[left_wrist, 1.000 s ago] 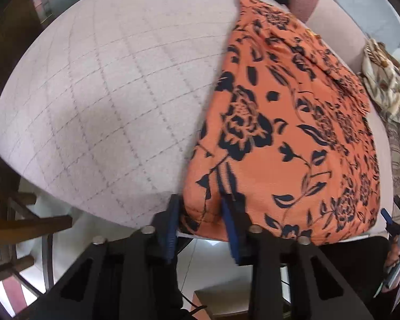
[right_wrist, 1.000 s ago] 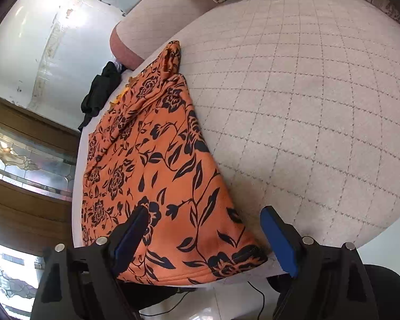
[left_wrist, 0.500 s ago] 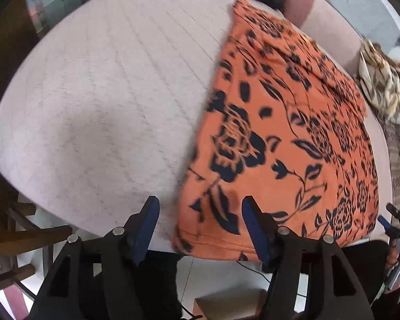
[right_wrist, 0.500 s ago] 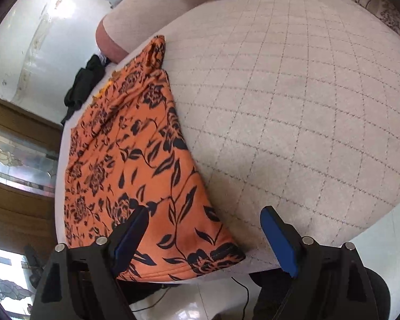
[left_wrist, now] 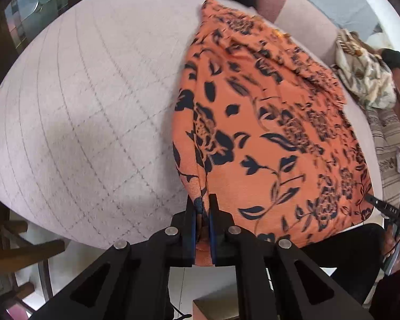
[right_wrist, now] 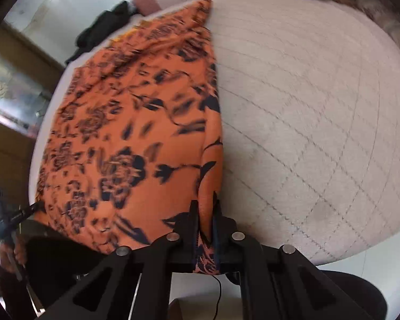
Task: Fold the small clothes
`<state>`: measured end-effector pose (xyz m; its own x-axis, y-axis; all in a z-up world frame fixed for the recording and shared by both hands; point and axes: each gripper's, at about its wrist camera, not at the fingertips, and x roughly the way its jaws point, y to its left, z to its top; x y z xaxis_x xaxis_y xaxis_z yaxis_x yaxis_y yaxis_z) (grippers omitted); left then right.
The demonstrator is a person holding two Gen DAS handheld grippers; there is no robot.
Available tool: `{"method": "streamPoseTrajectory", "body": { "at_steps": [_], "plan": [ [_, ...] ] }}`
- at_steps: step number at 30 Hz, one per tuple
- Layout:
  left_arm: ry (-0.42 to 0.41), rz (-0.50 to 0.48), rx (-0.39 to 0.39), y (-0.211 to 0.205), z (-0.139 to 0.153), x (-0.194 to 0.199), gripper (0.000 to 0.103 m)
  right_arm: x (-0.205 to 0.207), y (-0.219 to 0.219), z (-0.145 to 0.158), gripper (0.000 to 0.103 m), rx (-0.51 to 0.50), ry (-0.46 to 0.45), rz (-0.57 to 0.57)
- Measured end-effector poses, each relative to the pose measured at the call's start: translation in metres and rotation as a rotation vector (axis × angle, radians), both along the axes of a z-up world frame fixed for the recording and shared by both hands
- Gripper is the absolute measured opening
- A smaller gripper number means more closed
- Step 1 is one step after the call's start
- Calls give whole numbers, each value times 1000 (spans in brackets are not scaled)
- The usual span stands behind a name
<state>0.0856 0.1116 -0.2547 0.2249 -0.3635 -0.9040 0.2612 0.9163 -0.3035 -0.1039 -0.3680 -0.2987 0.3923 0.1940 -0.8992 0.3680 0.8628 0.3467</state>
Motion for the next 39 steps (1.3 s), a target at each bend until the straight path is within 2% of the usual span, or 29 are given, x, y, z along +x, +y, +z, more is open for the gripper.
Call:
{"method": "streamPoseTrajectory", "body": {
  "at_steps": [2,4,6,8,10,11,13,14,15,16,17,19,22,26,29,31,33,34,35,37,39],
  "plan": [
    [2,-17,1,2,3,4,11,-3,-4,11,9,54,-54,3],
    [32,-22,38,5,-4,7,16,-2,-9,13,9,87,-61,7],
    [64,-21,103,2,-14,11,43,2,-9,3,12,84,-20,16],
    [65,-40,85,-3,-14,12,55,7,-9,-11,15,95,38,8],
    [39,-71,92,-11,-12,12,56,8,-9,-18,22,83,48,7],
    [31,-88,104,-18,-13,12,54,7,-7,-18,27,83,44,12],
    [12,-106,130,-26,-12,13,21,9,-5,-18,29,84,30,31],
    [7,-122,134,-29,-11,15,6,10,-3,-17,25,71,26,48],
    [9,-130,112,-37,-10,18,6,12,0,-16,21,51,35,65],
    [9,-135,86,-39,-7,21,6,14,0,-12,9,38,42,75],
    [8,-146,53,-41,-2,24,6,16,-1,-8,9,46,34,82],
    [-4,-172,-28,-45,14,33,6,19,-5,10,8,89,-34,80],
    [-38,-197,-106,-50,40,56,6,33,-24,43,8,138,-153,52],
    [-67,-175,-201,-54,79,124,6,75,-57,80,8,174,-281,-26],
    [-105,-127,-186,-82,96,208,6,131,-89,95,8,163,-349,-96],
    [-113,-83,-193,-94,97,261,6,187,-112,93,8,175,-382,-170],
    [-100,-21,-181,-106,78,320,11,237,-132,82,8,154,-408,-227],
    [-67,3,-162,-112,62,339,11,258,-139,72,8,151,-396,-260],
    [-1,51,-112,-120,34,363,12,278,-148,55,12,185,-369,-303],
    [63,134,-25,-126,-12,386,17,313,-162,11,13,243,-294,-364],
    [12,190,-76,-122,-26,390,36,334,-164,-28,14,240,-195,-385]
  ]
}}
